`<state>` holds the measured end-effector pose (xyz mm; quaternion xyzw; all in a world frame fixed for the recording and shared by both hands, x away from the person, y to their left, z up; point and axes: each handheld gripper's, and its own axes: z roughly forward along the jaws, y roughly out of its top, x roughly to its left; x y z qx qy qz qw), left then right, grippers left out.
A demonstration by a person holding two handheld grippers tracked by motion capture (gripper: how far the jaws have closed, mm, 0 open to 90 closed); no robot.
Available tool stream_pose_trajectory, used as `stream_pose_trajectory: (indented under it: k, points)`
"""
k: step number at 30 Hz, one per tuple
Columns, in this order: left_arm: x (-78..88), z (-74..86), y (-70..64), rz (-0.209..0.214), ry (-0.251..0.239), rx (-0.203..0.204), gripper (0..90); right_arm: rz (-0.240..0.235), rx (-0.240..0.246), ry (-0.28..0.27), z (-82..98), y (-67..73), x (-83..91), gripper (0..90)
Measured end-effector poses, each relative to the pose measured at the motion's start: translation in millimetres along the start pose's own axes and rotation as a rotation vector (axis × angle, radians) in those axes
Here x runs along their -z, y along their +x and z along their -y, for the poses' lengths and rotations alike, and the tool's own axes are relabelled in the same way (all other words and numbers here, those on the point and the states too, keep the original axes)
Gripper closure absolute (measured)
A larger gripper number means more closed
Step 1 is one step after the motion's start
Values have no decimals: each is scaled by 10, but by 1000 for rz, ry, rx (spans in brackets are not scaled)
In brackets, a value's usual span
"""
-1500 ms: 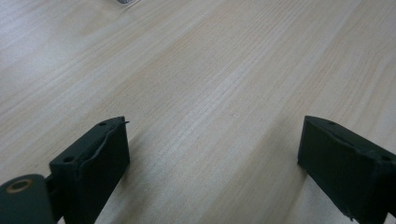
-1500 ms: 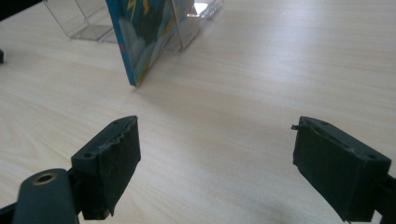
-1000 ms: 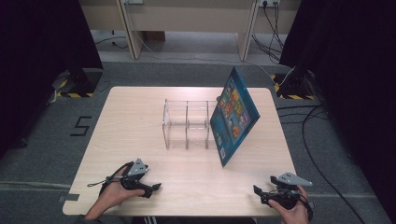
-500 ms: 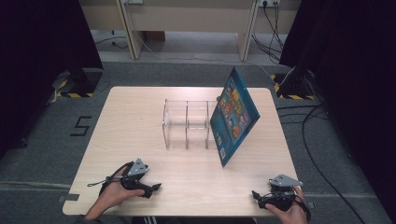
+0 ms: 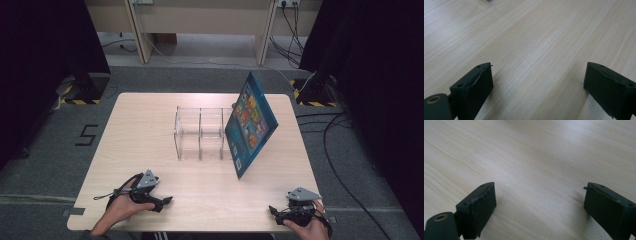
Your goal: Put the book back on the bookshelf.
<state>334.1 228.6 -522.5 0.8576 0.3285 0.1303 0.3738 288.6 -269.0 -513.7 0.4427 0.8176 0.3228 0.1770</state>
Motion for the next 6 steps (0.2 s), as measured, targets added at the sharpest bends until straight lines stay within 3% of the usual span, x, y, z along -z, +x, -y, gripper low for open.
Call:
stream_pose_trajectory:
  k: [6]
  points:
    - [0,-2,0,1,1,-1,73,0,1,-1,0,-1,-2,110]
